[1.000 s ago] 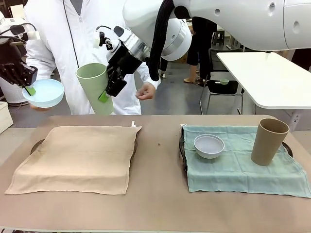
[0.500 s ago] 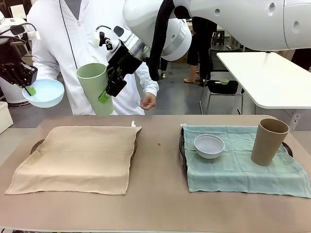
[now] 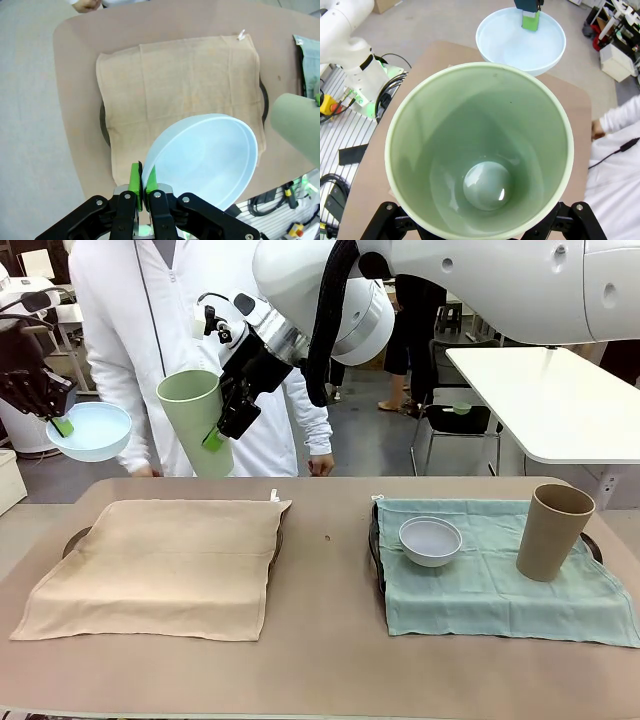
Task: Set up a tray with a mat and arrange the tableware.
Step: Place the Picnic Bowl and Reusable plastic cup back onto the Handle tray in front of the human's position.
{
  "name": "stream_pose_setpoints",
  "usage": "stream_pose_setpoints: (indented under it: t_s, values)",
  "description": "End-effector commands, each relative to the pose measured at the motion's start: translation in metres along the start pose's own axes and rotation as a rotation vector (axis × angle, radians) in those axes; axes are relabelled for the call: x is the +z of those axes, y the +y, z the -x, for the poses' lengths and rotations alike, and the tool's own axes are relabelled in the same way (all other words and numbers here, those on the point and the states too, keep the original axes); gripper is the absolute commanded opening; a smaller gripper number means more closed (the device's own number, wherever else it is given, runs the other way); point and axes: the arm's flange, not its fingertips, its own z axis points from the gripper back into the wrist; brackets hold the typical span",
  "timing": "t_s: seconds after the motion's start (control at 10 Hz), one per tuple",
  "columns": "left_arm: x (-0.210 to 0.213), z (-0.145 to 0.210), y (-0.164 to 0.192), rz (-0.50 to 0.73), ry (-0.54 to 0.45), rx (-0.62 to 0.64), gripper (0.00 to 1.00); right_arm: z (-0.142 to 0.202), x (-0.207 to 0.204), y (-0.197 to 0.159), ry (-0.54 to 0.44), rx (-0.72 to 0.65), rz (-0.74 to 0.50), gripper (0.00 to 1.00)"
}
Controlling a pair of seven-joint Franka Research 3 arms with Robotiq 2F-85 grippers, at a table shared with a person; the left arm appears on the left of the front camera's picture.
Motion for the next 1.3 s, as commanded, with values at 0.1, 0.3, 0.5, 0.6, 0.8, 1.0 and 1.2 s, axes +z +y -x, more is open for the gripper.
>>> stream_pose_setpoints:
  t_s: [0.1, 0.3, 0.5, 0.6, 0.8, 1.0, 1.2]
  values:
    - [0.0, 0.0, 0.001, 0.007, -0.015, -0.01, 0.0, -0.001, 0.0, 0.0, -0.012, 0.006, 0.0, 0.24]
    - [0.0, 0.0, 0.001, 0.007, -0.015, -0.01, 0.0, -0.001, 0.0, 0.0, -0.012, 0.006, 0.0, 0.24]
    - [-0.03, -0.003, 0.009, 0.015, 0.045, -0.017, 0.04, 0.02, -0.016, -0.002, -0.052, 0.038, -0.03, 0.83]
    - [-0.057, -0.005, 0.015, 0.047, 0.078, -0.019, 0.04, 0.042, -0.037, -0.005, -0.086, 0.039, -0.051, 0.83]
    - [-0.1, 0.002, 0.018, 0.13, 0.114, -0.048, 0.04, 0.067, -0.08, -0.003, -0.145, 0.069, -0.096, 0.83]
    - [-0.089, 0.003, 0.016, 0.075, 0.12, -0.02, 0.04, 0.07, -0.09, -0.005, -0.033, -0.114, -0.088, 0.83]
    - [-0.118, 0.004, 0.017, 0.11, 0.153, -0.036, 0.04, 0.085, -0.103, -0.009, -0.094, -0.006, -0.124, 0.83]
